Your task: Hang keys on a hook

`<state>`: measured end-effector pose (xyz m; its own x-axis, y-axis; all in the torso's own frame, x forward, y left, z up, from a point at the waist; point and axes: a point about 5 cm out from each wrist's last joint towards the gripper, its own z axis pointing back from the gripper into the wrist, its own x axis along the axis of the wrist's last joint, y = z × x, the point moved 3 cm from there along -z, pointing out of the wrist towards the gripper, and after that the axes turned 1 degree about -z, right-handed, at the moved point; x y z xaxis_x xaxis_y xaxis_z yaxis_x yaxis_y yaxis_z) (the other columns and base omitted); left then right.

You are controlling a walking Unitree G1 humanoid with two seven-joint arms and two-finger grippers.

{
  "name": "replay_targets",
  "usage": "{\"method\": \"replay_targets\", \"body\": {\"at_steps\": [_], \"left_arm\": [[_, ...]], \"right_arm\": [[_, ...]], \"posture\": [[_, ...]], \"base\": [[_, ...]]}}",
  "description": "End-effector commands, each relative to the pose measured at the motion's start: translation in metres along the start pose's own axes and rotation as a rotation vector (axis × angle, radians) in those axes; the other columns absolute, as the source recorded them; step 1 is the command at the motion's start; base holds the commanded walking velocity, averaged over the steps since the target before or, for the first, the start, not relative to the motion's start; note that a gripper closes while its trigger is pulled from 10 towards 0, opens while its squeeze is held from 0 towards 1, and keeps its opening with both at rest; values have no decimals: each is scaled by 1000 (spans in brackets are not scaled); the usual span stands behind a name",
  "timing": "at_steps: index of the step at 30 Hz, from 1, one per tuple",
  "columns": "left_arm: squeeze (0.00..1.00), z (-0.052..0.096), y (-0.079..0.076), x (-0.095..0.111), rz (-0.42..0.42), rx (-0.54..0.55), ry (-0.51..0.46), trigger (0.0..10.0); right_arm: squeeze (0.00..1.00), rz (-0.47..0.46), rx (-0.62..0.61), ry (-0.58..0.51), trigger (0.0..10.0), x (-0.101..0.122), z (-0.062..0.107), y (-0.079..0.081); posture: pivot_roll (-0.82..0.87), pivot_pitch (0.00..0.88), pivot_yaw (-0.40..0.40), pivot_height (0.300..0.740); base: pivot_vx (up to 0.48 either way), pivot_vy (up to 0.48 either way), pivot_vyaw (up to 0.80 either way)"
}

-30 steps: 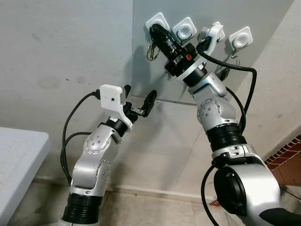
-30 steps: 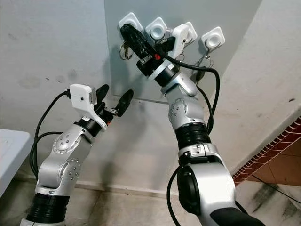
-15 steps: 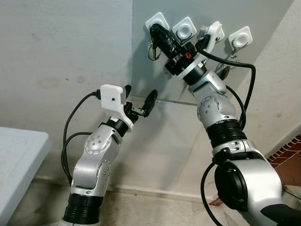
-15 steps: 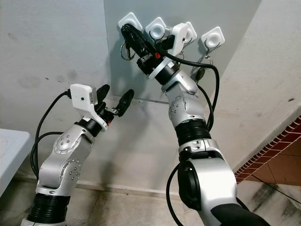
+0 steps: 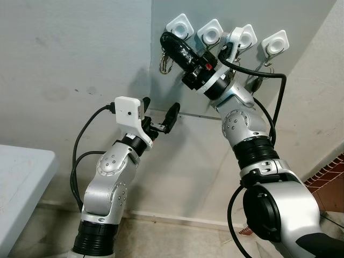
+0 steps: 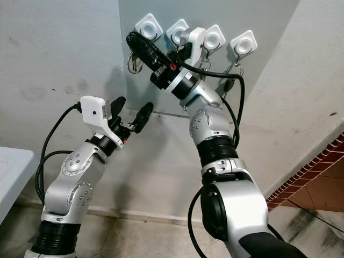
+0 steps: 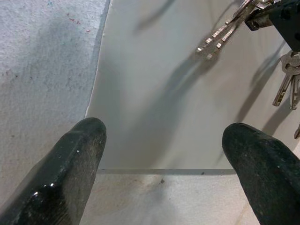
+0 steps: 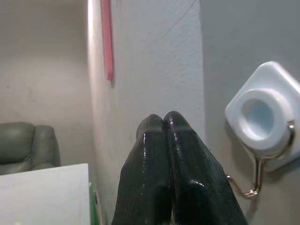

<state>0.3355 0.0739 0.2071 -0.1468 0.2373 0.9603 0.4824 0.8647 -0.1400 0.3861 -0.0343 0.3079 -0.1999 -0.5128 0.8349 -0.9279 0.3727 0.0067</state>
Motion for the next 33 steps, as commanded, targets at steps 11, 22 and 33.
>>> {"method": "replay_targets", "body": {"at_steps": [11, 22, 33], "left_arm": [[0, -3, -4, 9, 9, -10, -26, 10000], [0, -3, -4, 9, 9, -10, -26, 10000], [0, -3, -4, 9, 9, -10, -26, 10000]], "right_arm": [[0, 64, 19, -12, 10000, 13, -7, 1], [0, 64, 19, -12, 10000, 13, -7, 1], [0, 64, 19, -12, 10000, 13, -7, 1]], "posture": [[15, 57, -96, 740], [15, 57, -96, 740], [15, 57, -96, 740]], "base": [[0, 0, 0], [0, 0, 0], [0, 0, 0]]}}
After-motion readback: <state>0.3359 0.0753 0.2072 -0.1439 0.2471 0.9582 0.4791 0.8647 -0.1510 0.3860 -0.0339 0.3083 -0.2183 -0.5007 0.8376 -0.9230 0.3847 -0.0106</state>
